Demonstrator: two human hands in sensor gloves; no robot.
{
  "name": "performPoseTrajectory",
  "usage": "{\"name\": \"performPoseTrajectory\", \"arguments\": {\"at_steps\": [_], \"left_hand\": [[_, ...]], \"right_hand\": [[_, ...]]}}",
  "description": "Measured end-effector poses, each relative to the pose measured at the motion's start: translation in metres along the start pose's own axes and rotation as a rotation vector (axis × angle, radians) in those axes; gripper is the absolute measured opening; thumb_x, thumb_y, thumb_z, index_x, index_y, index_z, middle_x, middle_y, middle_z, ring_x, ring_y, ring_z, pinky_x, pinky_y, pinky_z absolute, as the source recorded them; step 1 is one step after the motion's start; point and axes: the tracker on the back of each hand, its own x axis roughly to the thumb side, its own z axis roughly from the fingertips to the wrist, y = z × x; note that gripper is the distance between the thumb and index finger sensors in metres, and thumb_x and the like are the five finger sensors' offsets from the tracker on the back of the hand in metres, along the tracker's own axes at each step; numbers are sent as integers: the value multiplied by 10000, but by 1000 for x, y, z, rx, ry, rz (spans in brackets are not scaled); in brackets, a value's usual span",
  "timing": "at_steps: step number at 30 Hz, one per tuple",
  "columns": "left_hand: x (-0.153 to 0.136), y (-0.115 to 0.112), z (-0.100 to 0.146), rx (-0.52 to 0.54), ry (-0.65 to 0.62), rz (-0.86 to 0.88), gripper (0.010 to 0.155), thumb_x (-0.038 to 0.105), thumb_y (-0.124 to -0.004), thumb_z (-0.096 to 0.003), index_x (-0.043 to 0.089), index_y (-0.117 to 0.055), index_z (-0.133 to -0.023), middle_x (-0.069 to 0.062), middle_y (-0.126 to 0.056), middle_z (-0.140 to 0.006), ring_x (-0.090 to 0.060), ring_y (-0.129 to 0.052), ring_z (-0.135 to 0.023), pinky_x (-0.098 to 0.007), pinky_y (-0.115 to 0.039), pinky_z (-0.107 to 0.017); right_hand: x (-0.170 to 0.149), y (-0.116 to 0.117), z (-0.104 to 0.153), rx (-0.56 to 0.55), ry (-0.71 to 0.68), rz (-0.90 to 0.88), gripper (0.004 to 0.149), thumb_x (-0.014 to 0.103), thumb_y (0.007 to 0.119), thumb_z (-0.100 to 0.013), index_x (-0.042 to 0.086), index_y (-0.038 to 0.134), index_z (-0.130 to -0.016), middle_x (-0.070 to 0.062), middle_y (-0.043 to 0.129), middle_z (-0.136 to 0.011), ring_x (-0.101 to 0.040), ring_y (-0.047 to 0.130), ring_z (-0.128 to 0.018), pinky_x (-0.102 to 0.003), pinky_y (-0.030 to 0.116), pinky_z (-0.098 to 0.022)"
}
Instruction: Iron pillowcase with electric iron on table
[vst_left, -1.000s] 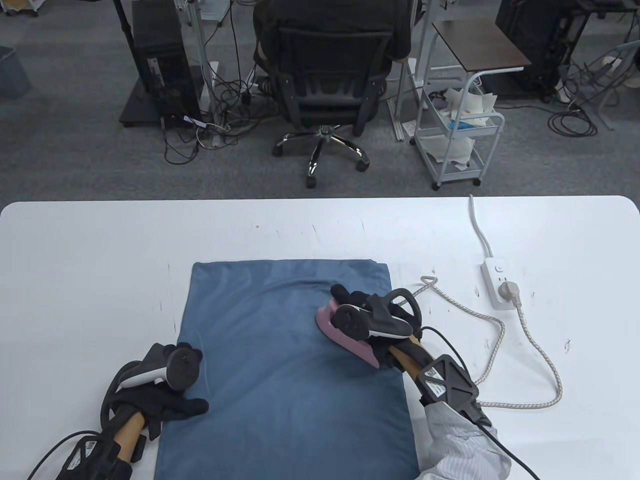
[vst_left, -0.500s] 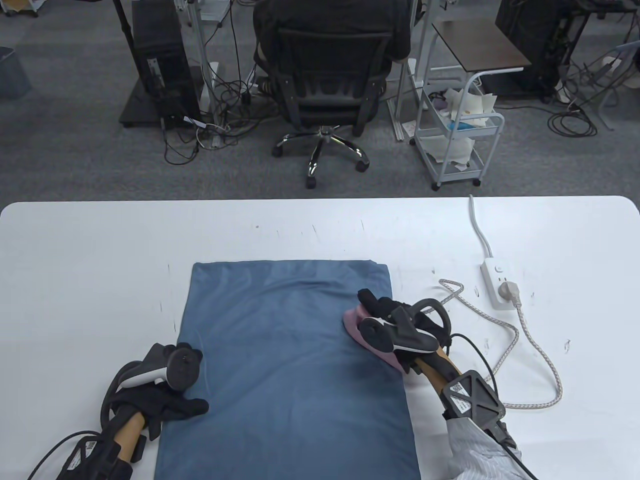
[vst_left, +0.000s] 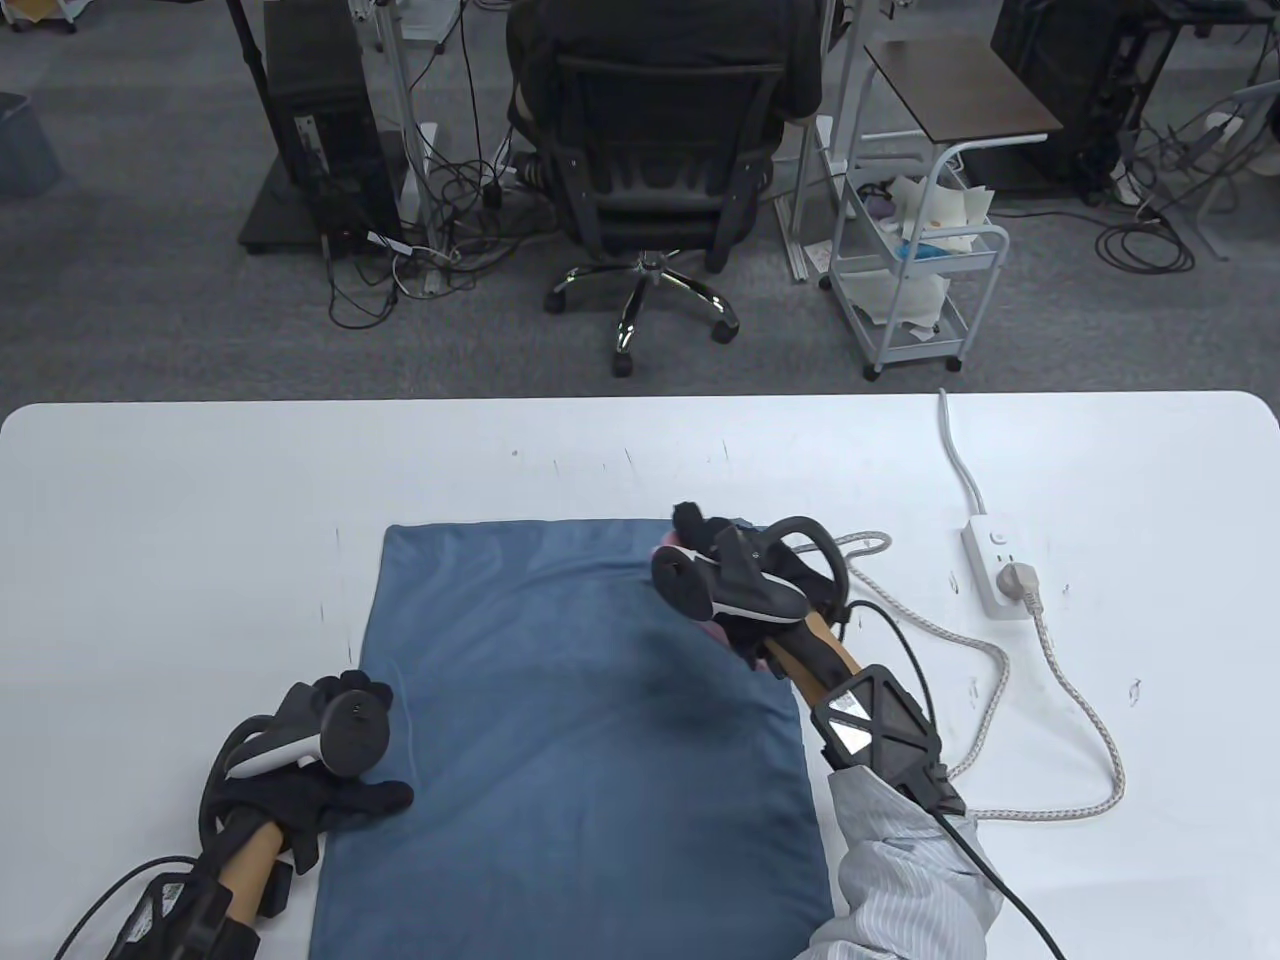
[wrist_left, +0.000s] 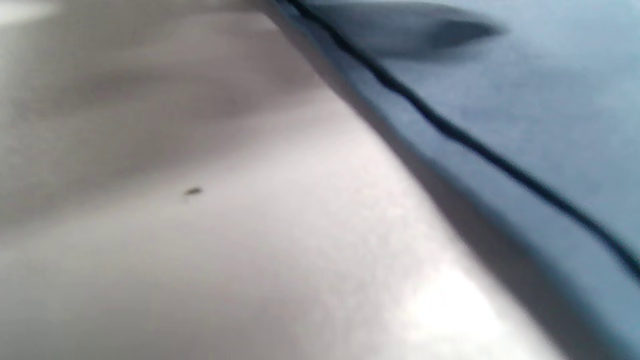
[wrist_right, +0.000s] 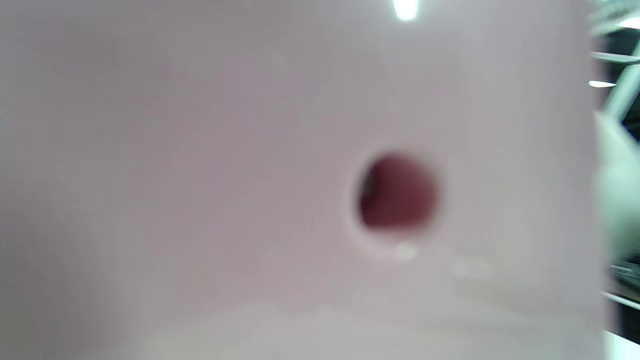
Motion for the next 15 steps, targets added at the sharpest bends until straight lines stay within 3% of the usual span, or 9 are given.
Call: {"name": "performPoseTrajectory", "arguments": {"at_steps": [4,8,15], "left_hand": [[-5,-4,1,19,15,21,1015,579,-590,-494,37,31,-1087,-302,80,-1096,-571,-14,-979,-631,-132,-695],[-9,0,7,122,67,-10,1014,557,-624,-489,42,4,-1095,-294,57,-1108,-564,-31,-986,-623,-142,-693],[-21,-5,4,101,116,35,1038,577,-630,-462,39,-18,-1106,-295,35,-1118,-566,-44,-992,-626,-152,-694]], "right_hand": [[69,-6,-6,-76,-249,-78,715,483,636,-512,22,569,-1055,-55,915,-685,-121,954,-353,-282,864,-292],[130,17,-7,-80,-424,-174,712,483,629,-511,36,554,-1059,-48,912,-703,-117,964,-376,-282,875,-307],[167,43,-16,-24,-486,-245,700,485,643,-507,63,561,-1058,-53,913,-704,-121,964,-373,-280,873,-305]]}}
